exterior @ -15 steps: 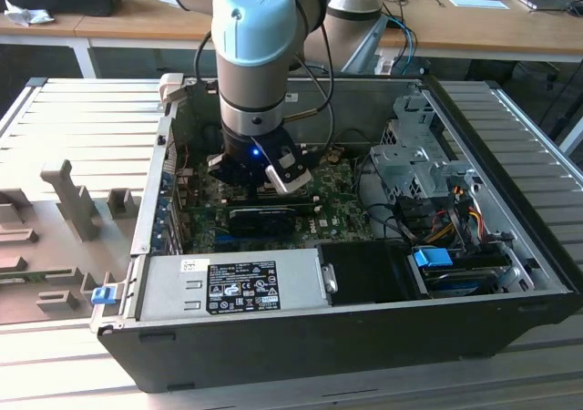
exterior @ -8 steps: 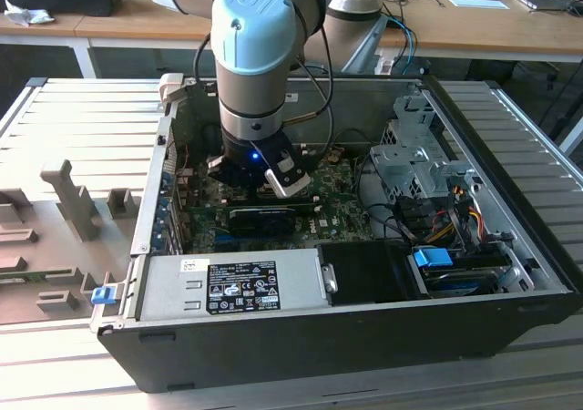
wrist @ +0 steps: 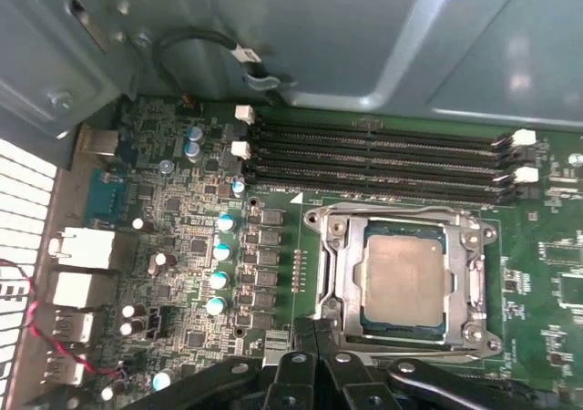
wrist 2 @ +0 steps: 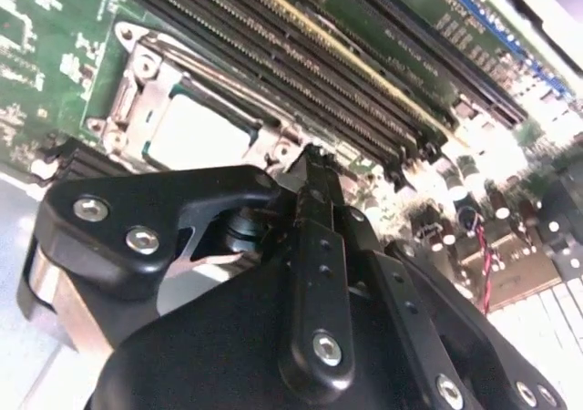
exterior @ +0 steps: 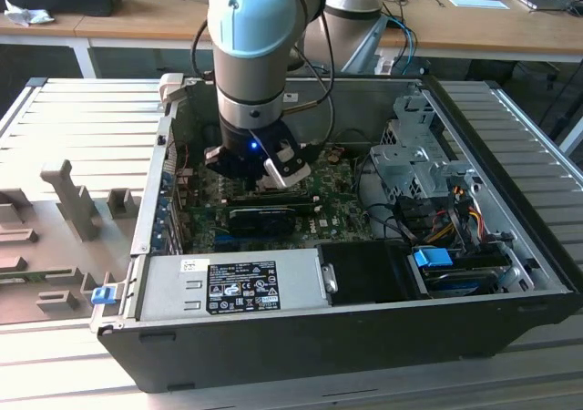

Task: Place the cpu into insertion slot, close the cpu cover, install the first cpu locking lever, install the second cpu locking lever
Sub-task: 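Install the second cpu locking lever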

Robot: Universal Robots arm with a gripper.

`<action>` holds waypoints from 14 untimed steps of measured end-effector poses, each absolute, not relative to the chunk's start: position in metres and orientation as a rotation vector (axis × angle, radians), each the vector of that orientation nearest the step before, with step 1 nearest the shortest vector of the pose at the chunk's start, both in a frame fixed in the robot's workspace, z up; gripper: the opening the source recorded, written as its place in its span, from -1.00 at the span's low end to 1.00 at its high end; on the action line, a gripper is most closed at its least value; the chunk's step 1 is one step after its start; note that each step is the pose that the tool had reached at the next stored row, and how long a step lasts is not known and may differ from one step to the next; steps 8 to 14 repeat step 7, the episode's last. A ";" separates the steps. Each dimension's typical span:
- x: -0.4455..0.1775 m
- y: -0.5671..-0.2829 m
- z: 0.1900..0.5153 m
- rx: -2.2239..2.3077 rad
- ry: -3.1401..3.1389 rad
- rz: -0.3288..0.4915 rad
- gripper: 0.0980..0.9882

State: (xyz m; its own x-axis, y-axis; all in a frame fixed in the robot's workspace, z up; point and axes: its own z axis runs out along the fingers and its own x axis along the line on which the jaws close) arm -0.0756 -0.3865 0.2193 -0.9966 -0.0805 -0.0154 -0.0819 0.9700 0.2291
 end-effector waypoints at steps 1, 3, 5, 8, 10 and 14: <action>-0.076 -0.386 0.221 -0.128 3.112 0.362 -0.98; -0.076 -0.386 0.224 -0.128 3.113 0.362 -0.98; -0.076 -0.386 0.224 -0.128 3.113 0.363 -0.98; -0.076 -0.386 0.224 -0.128 3.114 0.363 -0.98; -0.076 -0.386 0.224 -0.128 3.114 0.363 -0.98; -0.076 -0.386 0.224 -0.128 3.114 0.363 -0.98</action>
